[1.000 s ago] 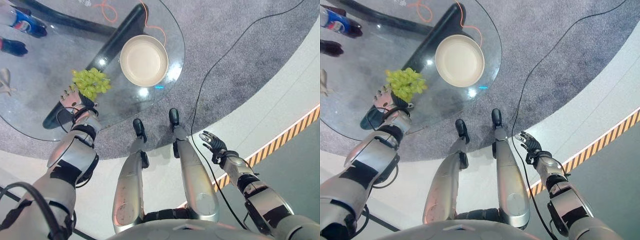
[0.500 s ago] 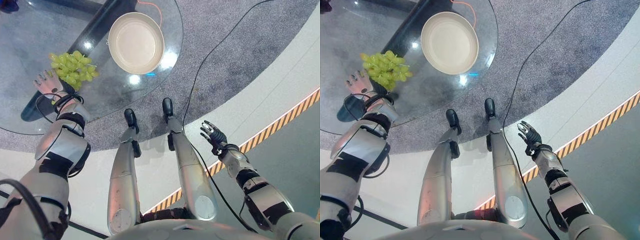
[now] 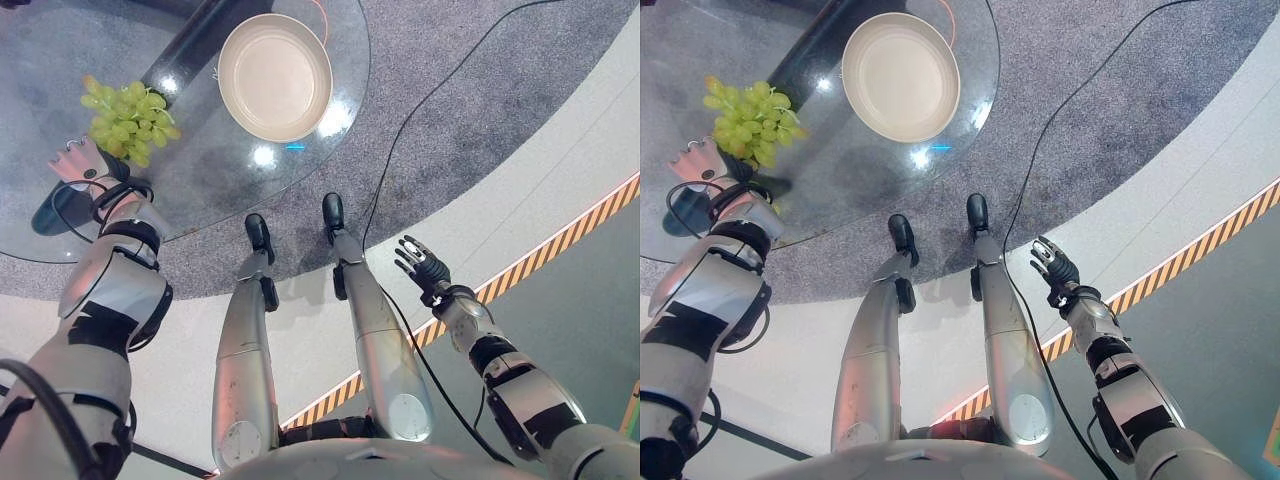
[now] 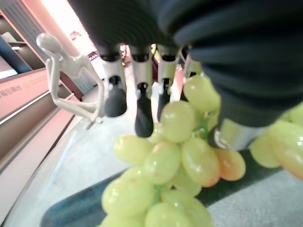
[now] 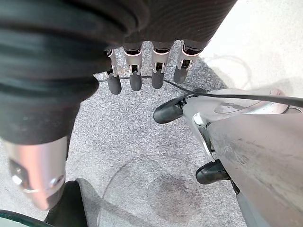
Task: Pick up fruits into the plate
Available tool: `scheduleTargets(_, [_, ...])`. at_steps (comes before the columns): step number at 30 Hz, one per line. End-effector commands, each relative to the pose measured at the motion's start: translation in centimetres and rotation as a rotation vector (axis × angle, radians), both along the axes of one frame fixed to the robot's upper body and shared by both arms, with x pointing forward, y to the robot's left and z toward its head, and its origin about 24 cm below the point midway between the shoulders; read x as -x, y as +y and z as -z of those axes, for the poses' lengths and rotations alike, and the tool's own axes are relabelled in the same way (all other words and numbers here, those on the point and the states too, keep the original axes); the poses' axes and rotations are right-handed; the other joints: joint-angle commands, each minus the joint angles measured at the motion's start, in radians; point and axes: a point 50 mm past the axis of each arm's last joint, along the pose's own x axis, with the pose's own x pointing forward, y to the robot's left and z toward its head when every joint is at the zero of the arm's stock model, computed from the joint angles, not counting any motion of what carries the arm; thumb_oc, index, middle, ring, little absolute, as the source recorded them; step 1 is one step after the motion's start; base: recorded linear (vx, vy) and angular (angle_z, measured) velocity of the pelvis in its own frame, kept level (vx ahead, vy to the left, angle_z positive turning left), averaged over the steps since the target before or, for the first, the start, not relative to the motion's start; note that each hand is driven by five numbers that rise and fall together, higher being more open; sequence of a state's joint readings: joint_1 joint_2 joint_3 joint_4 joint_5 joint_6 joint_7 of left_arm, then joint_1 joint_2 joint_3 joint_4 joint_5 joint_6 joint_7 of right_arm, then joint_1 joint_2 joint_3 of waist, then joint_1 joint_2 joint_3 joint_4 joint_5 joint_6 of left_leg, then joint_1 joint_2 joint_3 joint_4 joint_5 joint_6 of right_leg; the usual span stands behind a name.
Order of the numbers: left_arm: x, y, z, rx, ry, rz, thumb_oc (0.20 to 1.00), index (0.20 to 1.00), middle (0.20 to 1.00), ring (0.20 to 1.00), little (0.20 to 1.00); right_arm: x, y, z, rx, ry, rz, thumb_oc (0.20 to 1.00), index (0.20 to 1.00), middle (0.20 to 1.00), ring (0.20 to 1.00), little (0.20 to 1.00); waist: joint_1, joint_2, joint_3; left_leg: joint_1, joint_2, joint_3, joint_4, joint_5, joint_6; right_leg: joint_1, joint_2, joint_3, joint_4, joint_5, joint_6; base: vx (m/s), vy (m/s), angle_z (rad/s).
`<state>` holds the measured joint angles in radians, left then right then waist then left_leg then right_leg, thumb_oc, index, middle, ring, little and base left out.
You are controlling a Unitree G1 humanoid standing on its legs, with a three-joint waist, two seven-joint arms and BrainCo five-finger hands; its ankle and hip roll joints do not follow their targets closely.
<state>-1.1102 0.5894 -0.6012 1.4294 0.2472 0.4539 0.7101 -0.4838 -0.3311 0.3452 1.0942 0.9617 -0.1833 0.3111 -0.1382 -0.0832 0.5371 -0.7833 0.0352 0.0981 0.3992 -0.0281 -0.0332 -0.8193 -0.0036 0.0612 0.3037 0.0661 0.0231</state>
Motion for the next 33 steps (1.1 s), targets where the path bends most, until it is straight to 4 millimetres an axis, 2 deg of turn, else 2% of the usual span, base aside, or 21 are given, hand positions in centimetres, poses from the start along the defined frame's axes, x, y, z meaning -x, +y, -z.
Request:
scheduleTargets(1, [1.4, 1.6, 1.6, -0.010, 0.057, -0.049, 0.200, 0.200, 0.200, 0.200, 0.200, 1.2, 0.4, 0.8, -0.031, -0.003, -0.014, 1.000, 1.000, 1.000, 1.000, 1.000, 0.012, 0.001, -0.017, 0.075, -0.082, -0.116, -0.100, 0.009, 0.021, 0.018, 0.101, -0.034, 0.105, -0.084, 0.010, 0.00, 0.000, 0.00])
scheduleTargets(9, [1.0, 0.9, 2.0, 0.005, 0.015, 0.030, 0.200, 0.200, 0.200, 0.200, 0.200, 1.4, 0.6, 0.9, -0.001, -0.017, -0.056, 1.000, 1.000, 1.000, 1.000, 1.000, 0.015, 0.024, -0.017, 0.143, -0.082, -0.111, -0.133, 0.012, 0.024, 0.067, 0.094, -0.031, 0.096, -0.094, 0.010, 0.00, 0.000, 0.00])
scheduleTargets(16, [0.0, -0.5, 2.1, 0.025, -0.040, 0.173, 0.200, 0.200, 0.200, 0.200, 0.200, 1.4, 0.8, 0.4, 0.020, -0.056, -0.090, 1.000, 1.000, 1.000, 1.000, 1.000, 0.024, 0.070, -0.017, 0.273, -0.078, -0.106, -0.191, 0.017, 0.019, 0.178, 0.059, -0.041, 0.063, -0.108, 0.016, 0.01, 0.020, 0.00])
scheduleTargets(18, [0.0, -0.6, 2.1, 0.024, -0.045, 0.185, 0.200, 0.200, 0.200, 0.200, 0.200, 1.4, 0.9, 0.3, 0.017, -0.060, -0.091, 1.000, 1.000, 1.000, 1.000, 1.000, 0.025, 0.073, -0.017, 0.286, -0.077, -0.105, -0.196, 0.017, 0.018, 0.190, 0.055, -0.043, 0.059, -0.108, 0.016, 0.00, 0.000, 0.00])
scheduleTargets(26, [-0.9, -2.4, 0.9, -0.021, -0.060, 0.344, 0.200, 0.200, 0.200, 0.200, 0.200, 1.2, 1.5, -1.0, -0.028, -0.119, -0.089, 1.000, 1.000, 1.000, 1.000, 1.000, 0.034, 0.110, -0.017, 0.466, -0.076, -0.102, -0.254, 0.011, 0.008, 0.369, 0.009, -0.072, 0.002, -0.113, 0.025, 0.07, 0.005, 0.09])
scheduleTargets(30, [-0.7, -2.7, 0.7, -0.028, -0.044, 0.400, 0.200, 0.200, 0.200, 0.200, 0.200, 1.6, 1.3, -1.2, -0.046, -0.138, -0.061, 1.000, 1.000, 1.000, 1.000, 1.000, 0.046, 0.127, -0.051, 0.515, -0.082, -0.106, -0.271, 0.004, 0.006, 0.427, -0.016, -0.088, -0.013, -0.124, 0.028, 0.09, -0.007, 0.18])
scheduleTargets(33, [-0.3, -2.8, 1.4, -0.003, -0.032, 0.423, 0.200, 0.200, 0.200, 0.200, 0.200, 2.0, 1.3, -1.0, -0.050, -0.130, -0.047, 1.000, 1.000, 1.000, 1.000, 1.000, 0.055, 0.129, -0.071, 0.534, -0.087, -0.109, -0.265, -0.003, 0.008, 0.455, -0.027, -0.099, -0.015, -0.130, 0.028, 0.07, -0.024, 0.14])
